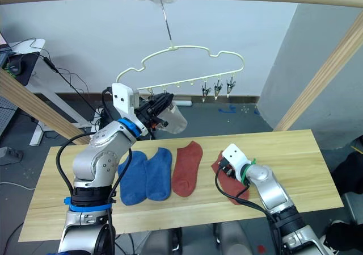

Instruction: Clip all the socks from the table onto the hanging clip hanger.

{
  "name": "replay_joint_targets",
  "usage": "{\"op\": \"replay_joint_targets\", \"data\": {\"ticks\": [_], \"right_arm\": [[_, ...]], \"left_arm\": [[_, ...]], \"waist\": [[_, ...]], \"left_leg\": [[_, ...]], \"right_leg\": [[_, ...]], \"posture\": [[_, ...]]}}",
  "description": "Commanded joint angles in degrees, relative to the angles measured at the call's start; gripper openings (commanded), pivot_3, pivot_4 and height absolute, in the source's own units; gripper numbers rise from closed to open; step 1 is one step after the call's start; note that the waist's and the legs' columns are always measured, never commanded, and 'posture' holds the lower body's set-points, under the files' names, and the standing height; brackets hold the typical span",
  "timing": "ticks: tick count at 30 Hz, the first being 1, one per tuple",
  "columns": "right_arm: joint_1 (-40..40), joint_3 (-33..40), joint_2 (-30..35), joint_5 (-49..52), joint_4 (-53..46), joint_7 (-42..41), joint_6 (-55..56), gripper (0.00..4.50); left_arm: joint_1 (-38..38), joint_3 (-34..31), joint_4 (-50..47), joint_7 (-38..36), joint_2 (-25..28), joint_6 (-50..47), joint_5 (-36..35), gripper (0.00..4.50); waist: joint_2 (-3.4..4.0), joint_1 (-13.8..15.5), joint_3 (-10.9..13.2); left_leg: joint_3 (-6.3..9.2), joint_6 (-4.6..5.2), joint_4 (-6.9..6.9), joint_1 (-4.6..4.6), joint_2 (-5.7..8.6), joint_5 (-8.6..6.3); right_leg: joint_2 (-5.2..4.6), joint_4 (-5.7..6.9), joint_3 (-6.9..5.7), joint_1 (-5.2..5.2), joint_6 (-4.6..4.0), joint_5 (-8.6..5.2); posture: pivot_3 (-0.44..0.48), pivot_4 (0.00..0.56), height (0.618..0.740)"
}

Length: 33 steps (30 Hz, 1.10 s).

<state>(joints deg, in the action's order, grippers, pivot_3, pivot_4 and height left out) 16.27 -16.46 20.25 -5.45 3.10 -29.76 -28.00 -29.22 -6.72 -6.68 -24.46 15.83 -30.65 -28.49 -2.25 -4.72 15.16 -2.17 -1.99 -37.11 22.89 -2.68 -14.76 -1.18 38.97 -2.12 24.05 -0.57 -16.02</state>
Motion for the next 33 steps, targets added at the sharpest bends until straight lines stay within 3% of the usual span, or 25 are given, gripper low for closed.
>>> {"op": "replay_joint_targets", "data": {"ticks": [1, 3, 7, 13, 16, 26, 27, 33], "right_arm": [[-2.15, 2.56, -1.31, 0.70, -6.31, 2.70, -1.58, 3.70], [-3.18, 4.59, -3.83, 1.33, -8.05, 5.71, -3.22, 4.41], [-3.61, 8.27, -10.03, 3.06, -7.88, 10.96, -6.32, 4.44], [-1.27, 12.38, -15.91, 4.86, 0.55, 16.18, -4.46, 4.44], [-0.46, 13.45, -16.84, 5.86, 4.03, 16.50, -4.03, 3.80], [1.10, 10.16, -16.28, 5.14, 6.84, 13.37, 0.46, 0.17], [1.46, 9.61, -16.24, 5.14, 6.48, 12.84, 1.13, 0.01], [7.14, 5.99, -18.33, 6.18, 3.99, 8.73, 6.98, 0.00]], "left_arm": [[0.74, 0.00, -1.81, -0.11, -0.06, 0.58, -0.06, 0.22], [0.82, 0.04, -1.86, -0.06, -0.12, 0.62, -0.08, 0.22], [0.80, 0.18, -1.72, -0.17, -0.23, 0.72, -0.06, 0.22], [0.34, 0.43, -1.17, -0.40, -0.30, 0.95, 0.13, 0.22], [0.30, 0.52, -1.22, -0.51, -0.17, 1.02, 0.18, 0.22], [0.24, 0.24, -1.40, -0.75, 0.50, 0.92, 0.22, 0.22], [0.22, 0.16, -1.45, -0.78, 0.59, 0.81, 0.14, 0.22], [-0.06, -0.54, -2.22, -1.74, 1.57, -1.75, -1.93, 0.22]], "waist": [[0.00, 0.04, 0.00], [0.00, 0.03, 0.00], [0.00, 0.02, 0.00], [0.00, 0.07, 0.00], [0.00, 0.06, 0.00], [0.00, 0.02, 0.00], [0.00, 0.01, 0.00], [0.00, -0.07, 0.00]], "left_leg": [[0.00, 0.00, 0.01, 0.00, 0.00, 0.00], [0.00, -0.01, 0.00, -0.01, 0.00, 0.01], [0.00, -0.03, 0.00, -0.03, -0.01, 0.02], [-0.01, -0.04, -0.01, -0.01, 0.02, 0.02], [-0.01, -0.03, 0.01, -0.01, 0.01, 0.02], [-0.01, -0.01, 0.02, -0.01, 0.01, 0.01], [-0.01, -0.01, 0.02, -0.01, 0.01, 0.01], [0.00, -0.02, 0.02, -0.02, 0.00, 0.01]], "right_leg": [[0.00, 0.01, 0.00, 0.00, 0.00, 0.00], [0.00, 0.02, 0.00, 0.00, 0.00, 0.00], [0.00, 0.05, 0.01, -0.01, 0.00, 0.00], [-0.02, 0.03, 0.02, 0.00, 0.00, 0.00], [-0.01, 0.02, 0.02, 0.00, 0.00, 0.00], [-0.01, 0.03, 0.02, 0.00, 0.00, 0.00], [-0.01, 0.03, 0.01, 0.00, 0.00, 0.00], [0.01, 0.04, 0.01, 0.01, 0.00, 0.00]], "posture": [[-0.154, 0.290, 0.740], [-0.154, 0.290, 0.740], [-0.160, 0.289, 0.740], [-0.157, 0.285, 0.740], [-0.157, 0.285, 0.740], [-0.147, 0.274, 0.740], [-0.147, 0.274, 0.740], [-0.142, 0.270, 0.740]]}}
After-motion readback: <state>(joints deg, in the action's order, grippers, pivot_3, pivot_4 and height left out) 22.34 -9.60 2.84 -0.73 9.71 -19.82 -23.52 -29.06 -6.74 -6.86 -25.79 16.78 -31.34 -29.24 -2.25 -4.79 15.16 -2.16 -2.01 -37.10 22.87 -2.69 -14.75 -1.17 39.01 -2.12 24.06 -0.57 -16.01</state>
